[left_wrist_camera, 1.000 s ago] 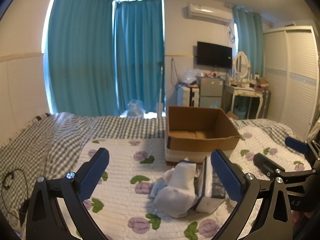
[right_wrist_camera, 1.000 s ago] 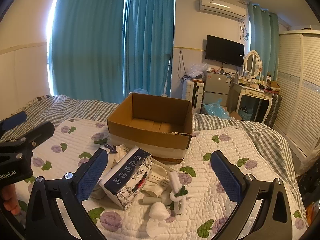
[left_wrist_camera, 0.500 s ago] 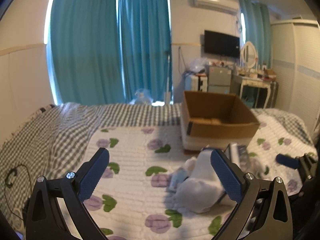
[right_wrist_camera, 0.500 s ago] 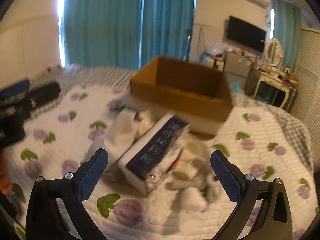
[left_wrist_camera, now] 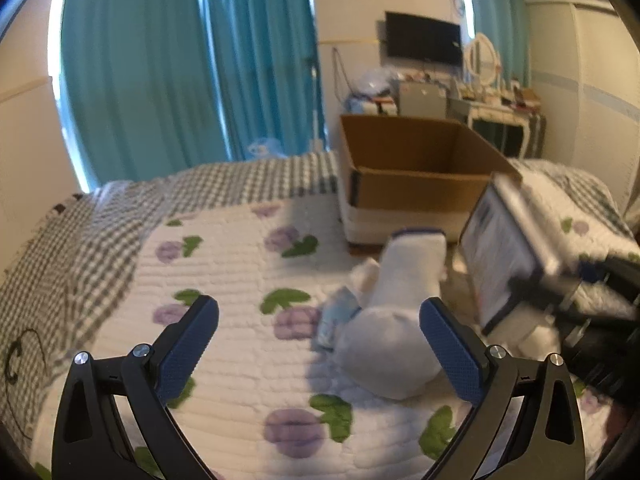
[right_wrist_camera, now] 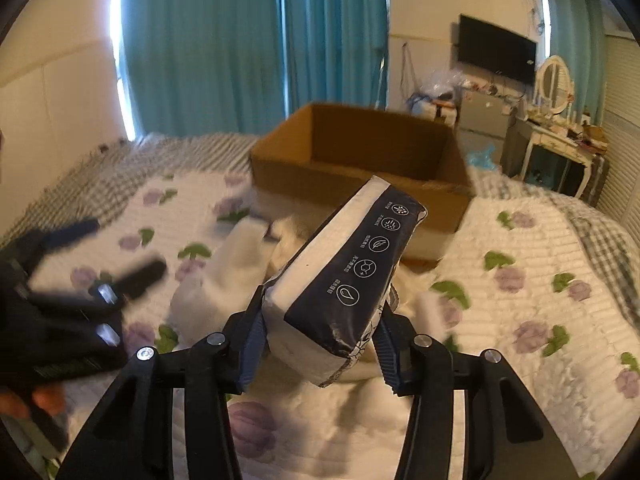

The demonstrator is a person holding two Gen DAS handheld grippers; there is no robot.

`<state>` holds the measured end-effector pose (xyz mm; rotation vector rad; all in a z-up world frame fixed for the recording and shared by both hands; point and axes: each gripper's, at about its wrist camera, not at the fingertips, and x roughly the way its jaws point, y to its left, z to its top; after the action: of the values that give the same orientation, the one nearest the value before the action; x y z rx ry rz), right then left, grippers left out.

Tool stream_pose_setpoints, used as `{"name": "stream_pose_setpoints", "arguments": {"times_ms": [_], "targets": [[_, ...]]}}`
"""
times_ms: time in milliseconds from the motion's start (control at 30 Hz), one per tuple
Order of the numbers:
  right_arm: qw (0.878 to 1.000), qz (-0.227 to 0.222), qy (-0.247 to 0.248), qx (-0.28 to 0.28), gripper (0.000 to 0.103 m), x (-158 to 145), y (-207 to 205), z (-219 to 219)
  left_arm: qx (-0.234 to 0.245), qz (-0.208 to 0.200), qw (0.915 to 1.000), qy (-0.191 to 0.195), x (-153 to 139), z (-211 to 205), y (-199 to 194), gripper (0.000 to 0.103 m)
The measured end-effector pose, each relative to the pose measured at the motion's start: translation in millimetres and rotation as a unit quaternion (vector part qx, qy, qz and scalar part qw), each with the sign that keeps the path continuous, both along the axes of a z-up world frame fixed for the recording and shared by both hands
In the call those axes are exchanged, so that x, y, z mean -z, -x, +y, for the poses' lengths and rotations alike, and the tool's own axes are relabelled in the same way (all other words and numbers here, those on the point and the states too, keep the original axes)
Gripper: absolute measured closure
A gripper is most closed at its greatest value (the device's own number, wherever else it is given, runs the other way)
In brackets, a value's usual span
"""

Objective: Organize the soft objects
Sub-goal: 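Grasp the white sock with the left tool while the right grasps the dark tissue pack, then lower the sock and tissue pack into the box and open both tools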

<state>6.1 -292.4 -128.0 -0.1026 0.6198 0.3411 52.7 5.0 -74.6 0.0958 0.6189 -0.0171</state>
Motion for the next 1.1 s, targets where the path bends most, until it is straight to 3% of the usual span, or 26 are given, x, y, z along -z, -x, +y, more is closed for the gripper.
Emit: {"name": "stream_pose_setpoints", "arguments": {"times_ms": [133, 267, 333, 433, 600, 800, 900, 1100], "targets": [[1.0, -0.013, -0.01, 0.004, 0.055, -14, 1, -18, 0.027, 0.026, 0.9993, 0.003, 14, -21, -7, 0.002], [1.0, -0.007, -0.02, 0.002, 0.055, -15, 1, -26, 0.038, 0.059, 0.9975, 0.002, 32, -36, -18, 0.018], [1.0, -0.003, -0.022, 0.001, 0.055, -13, 0, -29, 0.04, 0.074, 0.9964, 0.005, 40, -38, -23, 0.036], [1.0, -0.001, -0.026, 0.001, 0.055, -12, 0, -31, 0.043, 0.077, 0.9961, 0.007, 41, -40, -22, 0.047], [0.999, -0.012, -0.029, -0.008, 0.055, -24, 13, -29, 0.033, 0.067, 0.9972, -0.005, 29, -38, -12, 0.056], [0.997, -0.047, -0.046, -0.028, 0.055, -66, 25, -33, 0.028, 0.033, 0.999, 0.005, -15, -28, 9, 0.058], [0.996, -0.075, -0.044, -0.033, 0.055, -100, 25, -39, 0.044, 0.001, 0.999, 0.005, -52, -25, 16, 0.058], [0.992, -0.109, -0.022, -0.054, 0.055, -156, 2, -47, 0.056, -0.029, 0.9979, 0.014, -103, -27, -1, 0.058]]}}
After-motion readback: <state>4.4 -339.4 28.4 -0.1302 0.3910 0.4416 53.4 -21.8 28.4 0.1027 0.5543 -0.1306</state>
